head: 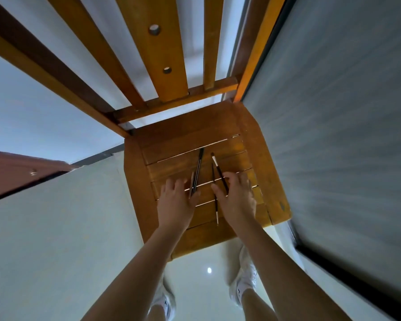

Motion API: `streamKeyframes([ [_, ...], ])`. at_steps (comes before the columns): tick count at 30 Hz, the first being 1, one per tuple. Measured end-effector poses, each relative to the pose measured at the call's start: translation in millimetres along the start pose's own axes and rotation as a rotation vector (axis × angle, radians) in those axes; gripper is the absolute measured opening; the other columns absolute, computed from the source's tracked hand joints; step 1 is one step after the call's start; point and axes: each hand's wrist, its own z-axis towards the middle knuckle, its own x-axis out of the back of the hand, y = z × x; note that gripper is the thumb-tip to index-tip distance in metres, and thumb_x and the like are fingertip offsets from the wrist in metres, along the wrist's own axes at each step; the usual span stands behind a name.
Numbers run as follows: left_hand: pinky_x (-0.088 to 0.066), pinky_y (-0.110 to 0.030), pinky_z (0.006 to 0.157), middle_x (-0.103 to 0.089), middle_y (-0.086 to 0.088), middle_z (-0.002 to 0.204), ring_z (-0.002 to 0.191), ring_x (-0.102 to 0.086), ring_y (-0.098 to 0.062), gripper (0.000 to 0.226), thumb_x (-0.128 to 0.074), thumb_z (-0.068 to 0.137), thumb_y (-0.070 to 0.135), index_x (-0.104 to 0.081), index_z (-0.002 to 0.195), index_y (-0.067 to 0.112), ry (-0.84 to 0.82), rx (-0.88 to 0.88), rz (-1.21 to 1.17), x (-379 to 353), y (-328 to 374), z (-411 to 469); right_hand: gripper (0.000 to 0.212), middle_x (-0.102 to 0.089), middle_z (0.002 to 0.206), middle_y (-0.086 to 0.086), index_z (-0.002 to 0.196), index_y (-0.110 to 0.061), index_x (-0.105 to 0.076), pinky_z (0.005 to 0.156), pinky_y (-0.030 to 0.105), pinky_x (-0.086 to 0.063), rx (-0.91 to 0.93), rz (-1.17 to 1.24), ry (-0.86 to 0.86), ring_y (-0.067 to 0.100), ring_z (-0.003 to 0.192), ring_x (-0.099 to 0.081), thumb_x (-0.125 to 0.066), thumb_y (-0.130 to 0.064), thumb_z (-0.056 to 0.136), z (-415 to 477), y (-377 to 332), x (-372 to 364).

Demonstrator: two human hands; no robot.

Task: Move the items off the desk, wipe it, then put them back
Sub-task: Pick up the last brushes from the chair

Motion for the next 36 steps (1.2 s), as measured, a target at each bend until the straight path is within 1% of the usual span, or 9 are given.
streamKeyframes([
  [5, -0.047, -0.026, 0.087, -0.062, 0.001, 0.118, 0.106, -0.058, -0.018, 0.028, -0.056, 0.099, 0.026, -0.064, 0.123, 0.018, 0.082, -0.008, -0.084, -3, -4, 3, 0.022, -0.066, 0.112, -0.005, 0.114, -0.029, -0.067, 0.074, 0.026, -0.045, -0.007, 0.159, 0.027, 0.018, 0.098, -0.064, -0.06, -0.042, 0.098, 0, 5, -3],
  [9, -0.041, -0.019, 0.079, -0.062, -0.001, 0.114, 0.097, -0.055, -0.013, 0.023, -0.06, 0.097, 0.021, -0.065, 0.118, 0.015, 0.028, 0.079, -0.147, -1, -3, 8, 0.021, -0.072, 0.104, -0.005, 0.11, -0.026, -0.07, 0.071, 0.026, -0.044, -0.013, 0.099, -0.025, 0.014, 0.088, -0.063, -0.061, -0.041, 0.098, 2, 8, 1],
  [16, -0.035, -0.017, 0.069, -0.058, 0.004, 0.101, 0.089, -0.052, -0.01, 0.02, -0.058, 0.098, 0.022, -0.068, 0.113, 0.014, 0.035, 0.1, -0.147, -5, -2, 5, 0.028, -0.064, 0.11, 0.001, 0.117, -0.02, -0.063, 0.075, 0.031, -0.05, 0.069, -0.255, -0.033, 0.018, 0.101, -0.062, -0.046, -0.039, 0.105, -4, -4, 1],
  [19, -0.038, -0.019, 0.073, -0.06, 0.003, 0.1, 0.089, -0.053, -0.011, 0.019, -0.057, 0.099, 0.021, -0.068, 0.111, 0.013, 0.074, 0.108, -0.171, -5, -5, -3, 0.028, -0.062, 0.112, 0.003, 0.119, -0.017, -0.058, 0.075, 0.031, -0.051, 0.08, -0.295, -0.052, 0.02, 0.102, -0.062, -0.042, -0.036, 0.106, -9, -7, -2],
  [23, -0.044, -0.024, 0.081, -0.068, -0.002, 0.103, 0.091, -0.059, -0.015, 0.019, -0.06, 0.097, 0.023, -0.07, 0.108, 0.012, 0.08, 0.222, -0.268, 4, -17, -18, 0.028, -0.061, 0.108, -0.003, 0.119, -0.02, -0.058, 0.075, 0.026, -0.043, 0.049, -0.072, -0.19, 0.013, 0.092, -0.057, -0.039, -0.037, 0.107, -19, -3, 3],
  [26, -0.041, -0.026, 0.08, -0.068, 0.001, 0.102, 0.092, -0.061, -0.015, 0.019, -0.063, 0.095, 0.026, -0.071, 0.109, 0.014, 0.112, 0.282, -0.373, 27, -20, -35, 0.031, -0.06, 0.104, -0.007, 0.121, -0.019, -0.059, 0.079, 0.024, -0.045, 0.03, 0.184, -0.25, 0.011, 0.092, -0.056, -0.037, -0.038, 0.108, -36, -1, 19],
  [28, -0.042, -0.028, 0.083, -0.067, 0.004, 0.103, 0.092, -0.06, -0.015, 0.018, -0.063, 0.095, 0.028, -0.07, 0.107, 0.017, 0.139, 0.285, -0.429, 52, -14, -47, 0.027, -0.059, 0.093, -0.009, 0.114, -0.019, -0.059, 0.071, 0.021, -0.043, 0.019, 0.353, -0.244, 0.012, 0.088, -0.056, -0.038, -0.036, 0.108, -50, -7, 39],
  [31, -0.048, -0.034, 0.089, -0.067, 0.008, 0.1, 0.088, -0.063, -0.015, 0.009, -0.06, 0.096, 0.033, -0.066, 0.098, 0.027, 0.168, 0.241, -0.502, 107, 2, -66, 0.022, -0.054, 0.083, -0.012, 0.107, -0.023, -0.057, 0.068, 0.02, -0.039, 0.054, 0.503, -0.22, 0.011, 0.082, -0.054, -0.039, -0.035, 0.108, -73, -36, 82],
  [36, -0.053, -0.027, 0.078, -0.068, 0.011, 0.085, 0.079, -0.065, -0.01, 0.014, -0.06, 0.096, 0.033, -0.061, 0.082, 0.036, 0.272, 0.104, -0.56, 244, 43, -111, 0.02, -0.051, 0.081, -0.01, 0.093, -0.031, -0.054, 0.063, 0.011, -0.042, 0.242, 0.496, -0.16, -0.003, 0.072, -0.054, -0.041, -0.037, 0.107, -125, -111, 182],
])
